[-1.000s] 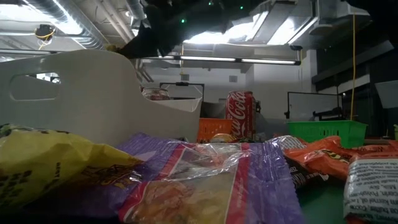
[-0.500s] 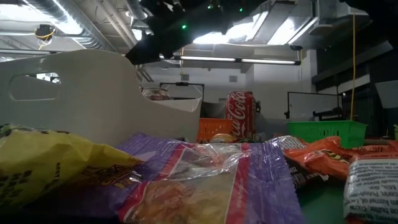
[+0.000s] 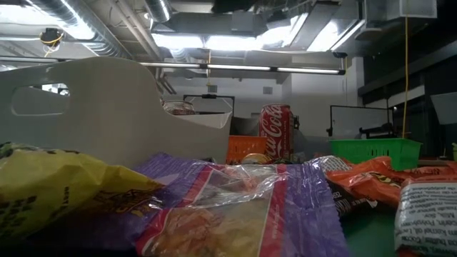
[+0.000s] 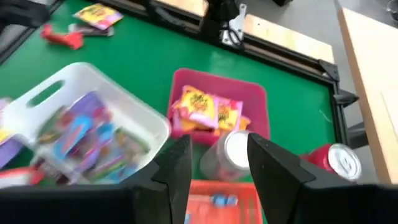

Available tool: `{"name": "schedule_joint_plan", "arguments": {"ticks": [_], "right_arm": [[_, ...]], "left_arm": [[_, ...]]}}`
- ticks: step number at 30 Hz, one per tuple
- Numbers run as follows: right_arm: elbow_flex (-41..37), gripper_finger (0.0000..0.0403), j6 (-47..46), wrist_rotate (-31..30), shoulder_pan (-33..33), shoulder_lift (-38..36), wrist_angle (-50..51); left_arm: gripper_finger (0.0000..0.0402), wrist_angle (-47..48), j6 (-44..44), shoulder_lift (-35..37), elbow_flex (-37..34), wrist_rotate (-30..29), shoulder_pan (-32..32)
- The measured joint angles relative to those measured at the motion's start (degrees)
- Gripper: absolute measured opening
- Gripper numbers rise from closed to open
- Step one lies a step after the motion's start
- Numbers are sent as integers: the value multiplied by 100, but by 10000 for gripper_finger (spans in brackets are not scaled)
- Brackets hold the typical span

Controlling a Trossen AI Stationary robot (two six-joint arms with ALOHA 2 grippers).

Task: Sort candy
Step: Put the yellow candy pack into the red bin

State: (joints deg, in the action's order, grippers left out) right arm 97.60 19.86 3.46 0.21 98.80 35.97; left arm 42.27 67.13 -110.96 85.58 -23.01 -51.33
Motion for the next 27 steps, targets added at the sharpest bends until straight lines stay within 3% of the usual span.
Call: {"name": "schedule_joint_plan", "arguments": {"ticks": [8,19,27], "right_arm": [[0,154,-40,-194,512,-778,1300],[-8,154,-795,-901,1401,-949,3000],[-849,154,-1713,-1110,2143,-1256,3110]], "left_arm": [[198,-444,-661,-584,-2,-156,36],[198,-654,-773,-941,-2,-490,276],[176,-724,-769,-1213,0,-416,390]]}}
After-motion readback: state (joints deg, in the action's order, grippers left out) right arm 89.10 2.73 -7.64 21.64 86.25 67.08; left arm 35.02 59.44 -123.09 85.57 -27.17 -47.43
